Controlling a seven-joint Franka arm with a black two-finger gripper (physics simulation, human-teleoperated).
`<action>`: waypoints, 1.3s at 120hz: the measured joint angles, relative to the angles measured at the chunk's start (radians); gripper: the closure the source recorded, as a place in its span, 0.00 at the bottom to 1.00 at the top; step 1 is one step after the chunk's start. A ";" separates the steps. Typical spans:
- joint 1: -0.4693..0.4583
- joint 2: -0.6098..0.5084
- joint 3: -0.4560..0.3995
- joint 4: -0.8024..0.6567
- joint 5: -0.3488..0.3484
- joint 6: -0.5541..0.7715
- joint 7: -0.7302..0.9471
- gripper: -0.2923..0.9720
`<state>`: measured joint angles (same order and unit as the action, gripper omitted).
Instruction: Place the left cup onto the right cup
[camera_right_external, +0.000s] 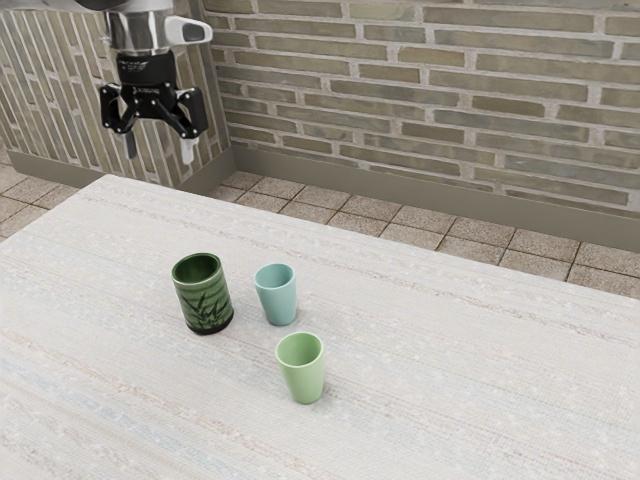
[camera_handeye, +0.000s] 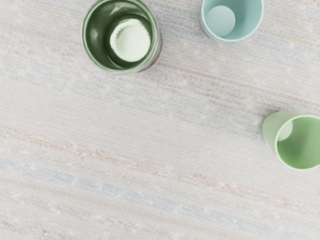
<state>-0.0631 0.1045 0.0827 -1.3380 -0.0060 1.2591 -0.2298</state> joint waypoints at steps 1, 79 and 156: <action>0.000 0.000 0.000 0.000 0.000 0.000 0.000 0.23; -0.002 0.531 -0.030 0.421 -0.001 0.095 -0.010 0.23; -0.033 0.468 -0.108 -0.021 -0.027 0.470 -0.024 0.23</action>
<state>-0.0961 0.5722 -0.0256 -1.3590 -0.0331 1.7287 -0.2535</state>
